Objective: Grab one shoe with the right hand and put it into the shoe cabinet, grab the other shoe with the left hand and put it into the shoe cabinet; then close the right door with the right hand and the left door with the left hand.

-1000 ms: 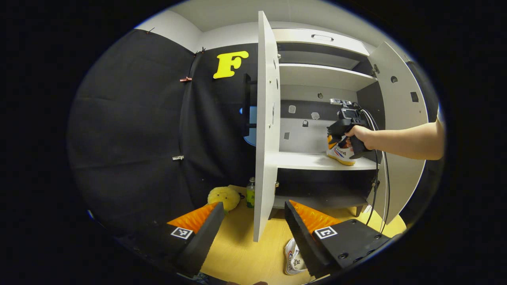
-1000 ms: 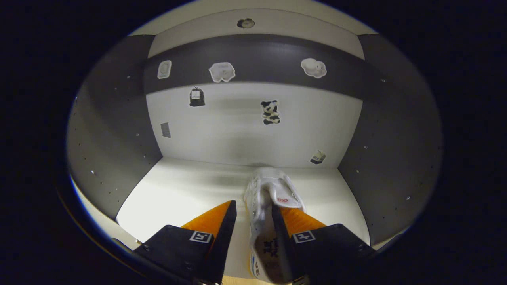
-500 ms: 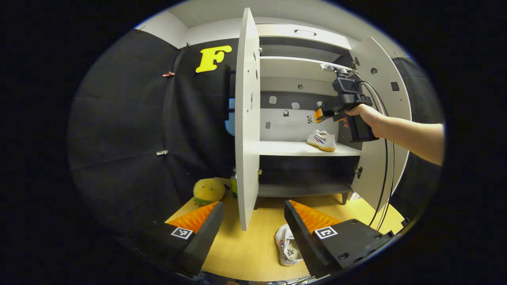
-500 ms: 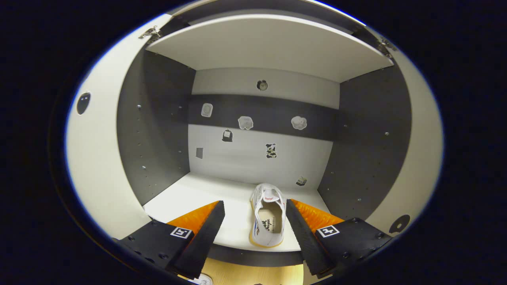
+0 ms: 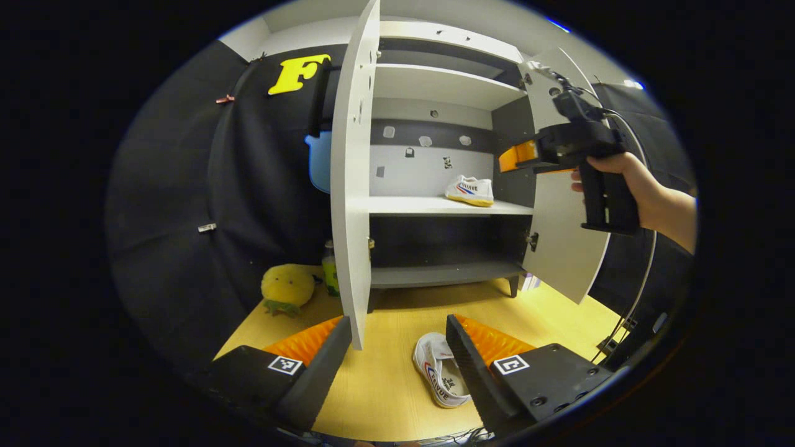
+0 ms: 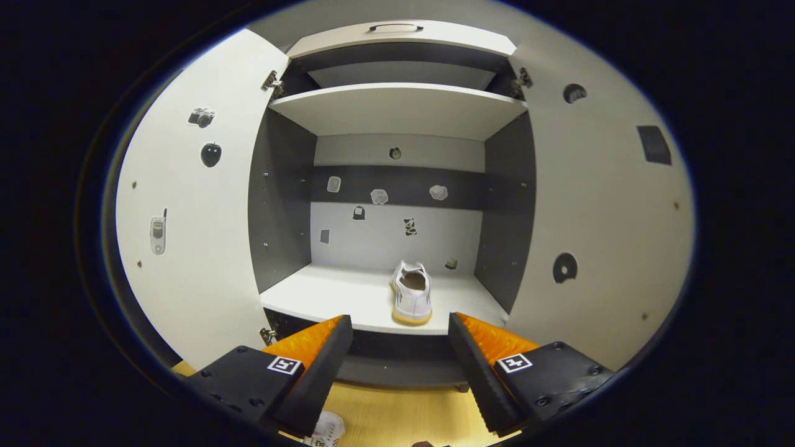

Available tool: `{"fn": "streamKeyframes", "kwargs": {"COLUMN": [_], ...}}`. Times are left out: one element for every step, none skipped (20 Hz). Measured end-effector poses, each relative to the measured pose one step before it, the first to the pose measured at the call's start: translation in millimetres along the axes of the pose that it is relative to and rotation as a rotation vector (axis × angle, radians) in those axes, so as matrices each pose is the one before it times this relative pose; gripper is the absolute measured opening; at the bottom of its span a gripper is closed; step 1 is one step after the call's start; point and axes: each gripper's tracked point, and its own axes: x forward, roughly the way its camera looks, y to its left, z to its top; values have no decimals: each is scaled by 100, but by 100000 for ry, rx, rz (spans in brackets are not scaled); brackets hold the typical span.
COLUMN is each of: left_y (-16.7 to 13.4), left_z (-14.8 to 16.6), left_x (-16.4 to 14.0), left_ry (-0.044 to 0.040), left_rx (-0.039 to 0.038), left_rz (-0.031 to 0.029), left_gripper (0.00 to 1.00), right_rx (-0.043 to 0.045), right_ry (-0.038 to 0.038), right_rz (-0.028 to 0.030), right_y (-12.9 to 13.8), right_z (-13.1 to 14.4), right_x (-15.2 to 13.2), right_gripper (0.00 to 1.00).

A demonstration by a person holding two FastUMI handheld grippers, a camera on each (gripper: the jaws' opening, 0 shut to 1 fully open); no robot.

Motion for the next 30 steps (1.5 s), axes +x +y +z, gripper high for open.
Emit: {"fn": "streamKeyframes", "kwargs": {"left_y": [-13, 78, -82, -22, -120, -227, -344, -427, -327, -145, -248, -360, -155, -68, -324, -354, -214, -5, 33, -129, -1, 66, 98, 105, 80, 182, 261, 282, -406, -527], "left_z": [-1104, -1265, -1166, -1233, -898, -1069, -953, -853, -719, -932, -748, -772, -717, -797, -386, -229, -374, -437, 43, 112, 307, 279, 281, 95, -47, 78, 321, 232, 107, -214], "left_x": [465, 542, 492, 686, 601, 740, 803, 868, 734, 981, 913, 1088, 997, 997, 753, 992, 1100, 1154, 937, 959, 660, 619, 655, 672, 664, 550, 268, 507, 351, 46], "left_ry": [2228, 2561, 3063, 2780, 2464, 2840, 2693, 2514, 2093, 2919, 2903, 3044, 3232, 3545, 2341, 1622, 2230, 1980, 751, 783, -152, -64, -74, 381, 1016, 322, -14, -407, 544, 1348], "left_rx": [-696, -1011, -1202, -1196, -972, -814, -531, -209, 77, 356, -177, -217, -75, -61, -283, 628, 2292, 3537, 3456, 3011, 2090, 1692, 1147, 774, 431, 493, 740, 731, -252, -237], "left_rz": [-1526, -1287, -1260, -799, -819, -924, -1017, -959, -511, -338, 325, 906, 1567, 1709, 406, 90, 479, 1836, 1751, 1923, 1690, 1971, 1323, 1673, 1381, 1269, 1524, 1625, -1208, -396], "left_gripper": [95, 96, 95, 96, 95, 96, 96, 96, 96, 96, 96, 95, 96, 96, 96, 95, 95, 96, 95, 96, 95, 94, 92, 86, 81, 70, 67, 53, 53, 34], "right_rx": [521, 961, 1471, 1351, 771, 341, 685, 1341, 1894, 1204, 151, -395, -517, -881, -1467, -1352, -784, -196, -455, -760, -438, 95, 405, 368, 106, 114, 388, 296, -363, -674], "right_ry": [642, 1303, 1916, 2658, 3191, 3276, 3443, 2334, 1892, 1361, 859, 1700, 1140, -472, -1636, -1960, -733, -812, -455, 787, 408, 295, 604, 21, -53, 337, 676, 536, 98, -125], "right_rz": [-2507, -2411, -2146, -1037, -1328, -1470, -1655, -681, -356, 1338, 727, 1579, 2035, 1853, 1891, 1366, 1170, 1634, 2335, 1856, 1383, 817, 571, 128, -330, -150, 125, 646, 423, 114], "right_y": [-877, -922, -830, -716, -734, -962, -891, -559, -325, 36, 51, 218, 380, 340, 291, 70, -19, 29, 193, 90, -212, -229, -247, -347, -442, -377, -191, -35, -21, -71], "right_z": [-1346, -1494, -1552, -1738, -1772, -1735, -1402, -1261, -1102, -1008, -768, -630, -295, 192, 438, 399, 120, 164, 61, -137, -123, 10, -51, 55, 38, -73, -80, -90, 20, 50], "right_x": [-1498, -1511, -1473, -1285, -1142, -1049, -889, -647, -439, -213, 87, 176, -107, -119, -275, -302, -297, -356, -214, -129, -96, -109, -75, -84, -30, 19, -14, 22, 17, 97], "right_gripper": [98, 98, 98, 98, 98, 98, 98, 98, 98, 98, 98, 98, 98, 99, 99, 99, 98, 99, 99, 98, 98, 99, 99, 99, 98, 99, 99, 99, 99, 98]}}
